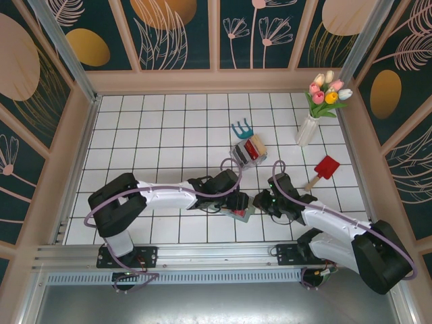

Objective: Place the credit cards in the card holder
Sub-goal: Insert the credit card into the card slot.

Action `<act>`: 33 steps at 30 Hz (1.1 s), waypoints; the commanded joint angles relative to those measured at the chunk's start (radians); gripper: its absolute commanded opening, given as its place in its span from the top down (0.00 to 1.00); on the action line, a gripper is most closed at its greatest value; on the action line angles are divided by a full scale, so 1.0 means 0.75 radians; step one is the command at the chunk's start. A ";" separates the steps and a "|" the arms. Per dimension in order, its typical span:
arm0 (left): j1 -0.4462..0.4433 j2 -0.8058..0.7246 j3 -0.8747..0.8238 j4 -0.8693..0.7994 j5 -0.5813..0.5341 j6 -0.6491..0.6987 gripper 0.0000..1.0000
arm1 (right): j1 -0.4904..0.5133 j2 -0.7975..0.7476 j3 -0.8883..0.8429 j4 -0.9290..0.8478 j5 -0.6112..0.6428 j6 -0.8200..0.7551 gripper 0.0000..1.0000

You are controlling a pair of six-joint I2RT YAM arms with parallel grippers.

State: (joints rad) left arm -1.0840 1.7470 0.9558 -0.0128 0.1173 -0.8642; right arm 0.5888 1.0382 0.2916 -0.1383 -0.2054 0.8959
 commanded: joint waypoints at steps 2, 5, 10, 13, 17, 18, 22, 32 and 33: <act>0.000 -0.004 0.051 -0.067 -0.063 0.017 0.44 | 0.010 -0.014 0.035 -0.022 0.039 -0.029 0.78; -0.001 0.008 0.041 -0.049 -0.040 0.017 0.45 | 0.010 -0.008 0.031 -0.013 0.028 -0.026 0.77; 0.000 0.046 0.051 -0.057 -0.009 0.036 0.46 | 0.010 -0.001 0.028 0.016 -0.002 -0.020 0.77; 0.001 0.057 0.037 -0.015 0.027 0.027 0.47 | 0.012 0.008 0.024 0.026 -0.004 -0.018 0.77; 0.001 0.061 0.031 -0.014 0.006 0.013 0.47 | 0.013 0.012 0.030 0.024 -0.001 -0.018 0.77; 0.000 0.056 0.031 -0.013 -0.007 0.010 0.47 | 0.012 0.013 0.033 0.021 0.006 -0.017 0.77; -0.001 0.051 0.030 -0.025 -0.034 0.015 0.46 | 0.013 0.014 0.049 0.005 0.018 -0.027 0.77; -0.002 0.071 0.007 -0.014 -0.011 0.009 0.48 | 0.019 0.047 0.051 0.028 0.006 -0.028 0.77; -0.002 0.078 0.005 0.000 0.003 0.003 0.49 | 0.020 0.053 0.053 0.030 0.004 -0.027 0.77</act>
State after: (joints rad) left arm -1.0840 1.7832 0.9554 -0.0261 0.0982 -0.8608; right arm 0.5930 1.0679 0.3069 -0.1356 -0.2035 0.8955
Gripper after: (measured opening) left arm 0.516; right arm 0.230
